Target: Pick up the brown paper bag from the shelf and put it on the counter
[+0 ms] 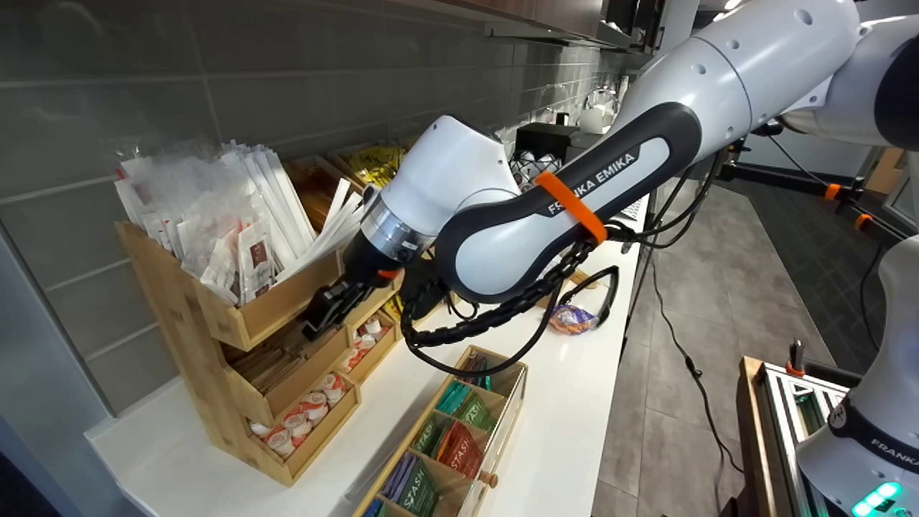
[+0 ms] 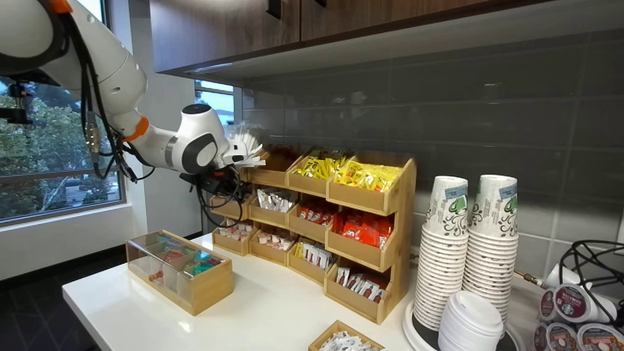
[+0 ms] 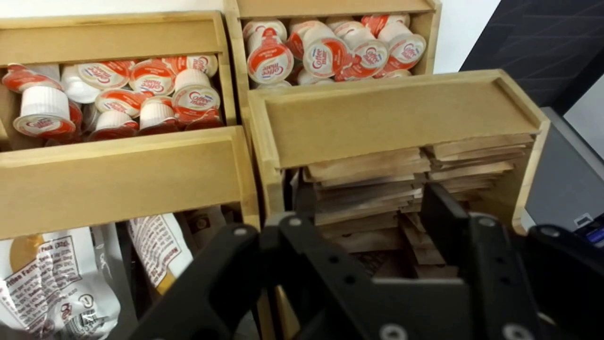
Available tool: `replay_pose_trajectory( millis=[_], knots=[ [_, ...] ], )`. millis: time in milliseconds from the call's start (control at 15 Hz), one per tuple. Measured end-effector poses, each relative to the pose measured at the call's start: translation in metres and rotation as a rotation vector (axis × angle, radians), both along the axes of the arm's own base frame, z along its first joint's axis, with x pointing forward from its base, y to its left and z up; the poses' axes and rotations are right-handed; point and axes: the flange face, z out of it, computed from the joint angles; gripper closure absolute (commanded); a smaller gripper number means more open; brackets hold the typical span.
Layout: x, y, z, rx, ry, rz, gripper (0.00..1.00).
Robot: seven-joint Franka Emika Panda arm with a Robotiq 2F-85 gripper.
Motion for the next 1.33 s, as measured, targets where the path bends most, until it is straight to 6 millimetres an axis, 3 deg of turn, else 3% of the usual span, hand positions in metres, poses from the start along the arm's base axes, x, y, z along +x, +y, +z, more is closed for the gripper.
replay_pose_trajectory(
  millis=[667,733,933,1067,1333],
  knots=[
    [0.001,0.003,-0.011,-0.042,-0.008,0.04,0.41],
    [0.002,0.003,-0.011,-0.044,-0.009,0.043,0.5],
    [0.004,0.004,-0.013,-0.046,-0.012,0.048,0.6],
    [0.005,0.004,-0.013,-0.047,-0.013,0.048,0.61],
    [0.006,0.004,-0.013,-0.047,-0.015,0.047,0.82]
  ],
)
